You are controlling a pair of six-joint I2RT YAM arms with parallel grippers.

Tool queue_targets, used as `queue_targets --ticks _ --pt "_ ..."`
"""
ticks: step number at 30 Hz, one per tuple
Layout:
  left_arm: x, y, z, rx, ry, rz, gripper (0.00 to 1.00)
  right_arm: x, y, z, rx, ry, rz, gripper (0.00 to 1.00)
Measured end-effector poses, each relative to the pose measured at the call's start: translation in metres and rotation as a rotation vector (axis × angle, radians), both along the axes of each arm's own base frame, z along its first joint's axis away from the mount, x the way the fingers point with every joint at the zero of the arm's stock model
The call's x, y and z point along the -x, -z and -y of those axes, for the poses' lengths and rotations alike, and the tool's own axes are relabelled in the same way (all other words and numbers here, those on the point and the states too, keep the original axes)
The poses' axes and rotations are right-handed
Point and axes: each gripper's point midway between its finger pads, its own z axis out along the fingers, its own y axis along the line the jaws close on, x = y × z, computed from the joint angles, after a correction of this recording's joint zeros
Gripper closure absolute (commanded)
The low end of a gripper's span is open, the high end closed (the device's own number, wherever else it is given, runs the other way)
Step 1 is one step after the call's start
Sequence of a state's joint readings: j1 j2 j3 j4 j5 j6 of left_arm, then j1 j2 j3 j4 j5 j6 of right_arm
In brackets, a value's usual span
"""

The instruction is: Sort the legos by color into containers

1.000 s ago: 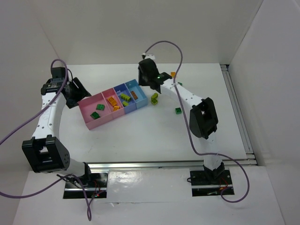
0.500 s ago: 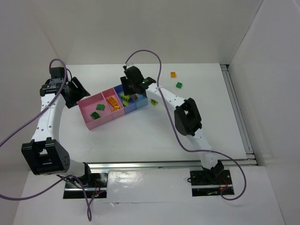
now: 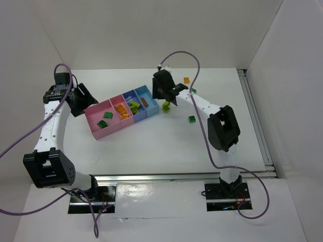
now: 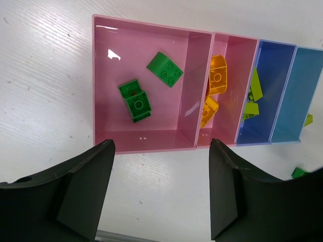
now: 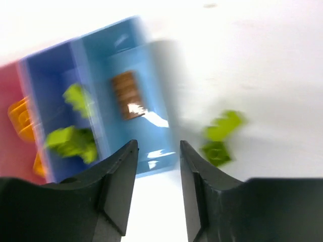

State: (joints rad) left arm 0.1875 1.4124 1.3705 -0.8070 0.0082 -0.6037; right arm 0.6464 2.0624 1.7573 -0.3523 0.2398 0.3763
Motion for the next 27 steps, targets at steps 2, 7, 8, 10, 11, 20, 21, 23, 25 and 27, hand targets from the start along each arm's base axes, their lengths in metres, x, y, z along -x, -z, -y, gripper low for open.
queue_targets --ticks 2,7,8,10,11,20,21,23,25,27 --pt "0.001 0.001 0.0 0.0 0.001 -0.003 0.23 -0.011 0.001 0.028 -0.013 0.097 -0.016 0.26" --pt "0.0 0.001 0.002 0.006 0.007 -0.002 0.23 -0.029 0.047 0.078 0.007 0.246 -0.132 0.2" --pt "0.0 0.001 0.002 0.007 0.008 -0.002 0.23 -0.028 0.062 0.084 0.019 0.26 -0.171 0.2" --pt "0.0 0.001 0.002 0.01 0.009 -0.001 0.23 -0.022 0.087 0.089 0.03 0.271 -0.238 0.2" --pt "0.0 0.001 0.003 0.011 0.01 -0.001 0.23 -0.02 0.096 0.088 0.032 0.272 -0.262 0.2" --pt "0.0 0.001 0.004 0.018 0.016 0.0 0.23 -0.034 0.108 0.064 -0.046 0.247 -0.288 0.26" --pt "0.0 0.001 0.004 0.018 0.016 0.0 0.23 -0.036 0.11 0.061 -0.047 0.245 -0.289 0.32" --pt "0.0 0.001 0.004 0.018 0.016 0.0 0.23 -0.038 0.116 0.059 -0.046 0.245 -0.296 0.42" --pt "0.0 0.001 0.004 0.017 0.015 0.0 0.23 -0.039 0.117 0.057 -0.042 0.245 -0.296 0.61" --pt "0.0 0.001 0.004 0.018 0.016 0.0 0.23 -0.041 0.113 0.054 -0.039 0.242 -0.286 0.75"
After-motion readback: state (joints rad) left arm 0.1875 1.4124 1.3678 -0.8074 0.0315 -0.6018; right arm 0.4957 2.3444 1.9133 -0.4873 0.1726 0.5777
